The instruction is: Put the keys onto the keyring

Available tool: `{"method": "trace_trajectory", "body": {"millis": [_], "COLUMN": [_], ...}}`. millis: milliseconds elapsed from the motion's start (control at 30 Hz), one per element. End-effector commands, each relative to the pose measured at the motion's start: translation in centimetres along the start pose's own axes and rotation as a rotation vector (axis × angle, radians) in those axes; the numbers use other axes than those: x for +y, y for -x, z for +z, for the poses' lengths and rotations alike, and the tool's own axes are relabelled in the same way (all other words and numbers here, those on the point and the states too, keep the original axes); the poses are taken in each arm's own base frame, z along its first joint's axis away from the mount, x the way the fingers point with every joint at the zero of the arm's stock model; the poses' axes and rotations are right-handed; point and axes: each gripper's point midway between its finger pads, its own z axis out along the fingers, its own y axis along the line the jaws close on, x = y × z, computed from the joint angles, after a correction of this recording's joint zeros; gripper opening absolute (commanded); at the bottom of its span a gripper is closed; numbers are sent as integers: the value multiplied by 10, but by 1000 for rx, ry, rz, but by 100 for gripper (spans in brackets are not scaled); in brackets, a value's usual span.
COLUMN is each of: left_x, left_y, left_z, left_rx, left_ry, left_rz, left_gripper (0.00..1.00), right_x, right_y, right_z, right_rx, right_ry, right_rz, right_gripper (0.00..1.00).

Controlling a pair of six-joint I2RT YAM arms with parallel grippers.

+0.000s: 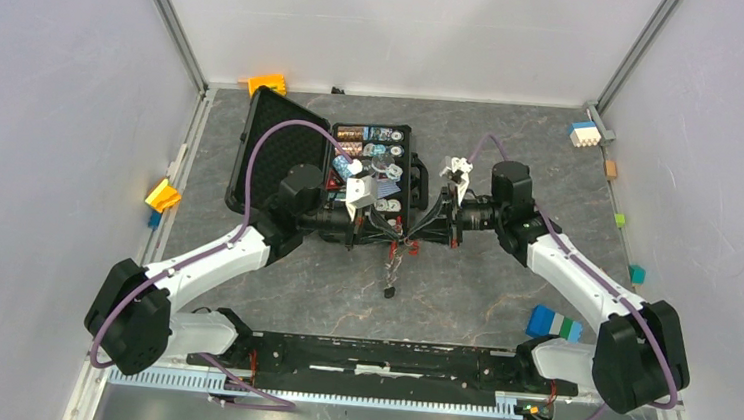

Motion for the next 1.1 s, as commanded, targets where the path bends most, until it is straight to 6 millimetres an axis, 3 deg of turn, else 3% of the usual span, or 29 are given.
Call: {"method": "trace_trajectory", "body": {"millis": [0, 333, 600, 700, 800, 967, 1067], "left_x": [-2, 4, 7, 6, 9, 16, 19], "left_y": [27, 18, 21, 22, 20, 15, 14], "left_z": [1, 0, 0, 0, -4, -12, -16], "left_rx": [-60, -30, -30, -31, -7, 48, 80], "left_ry": [-22, 8, 19, 18, 32, 87, 116], "left_rz": [90, 106, 104, 104, 118, 125, 124], "left_gripper": [2, 2, 2, 2, 2, 2, 2], "right_x": [-1, 25, 24, 19, -2, -54, -65], "right_y": [18, 60, 54, 44, 25, -31, -67], "right_z": [0, -8, -14, -15, -22, -49, -59], "right_rx": [-9, -62, -23, 3, 52, 320, 414], "right_ry": [-2, 42, 7, -8, -87, -313, -360], "right_rz": [-57, -159, -198, -205, -206, -295, -337], "right_gripper": [0, 0, 0, 0, 0, 31, 41]}}
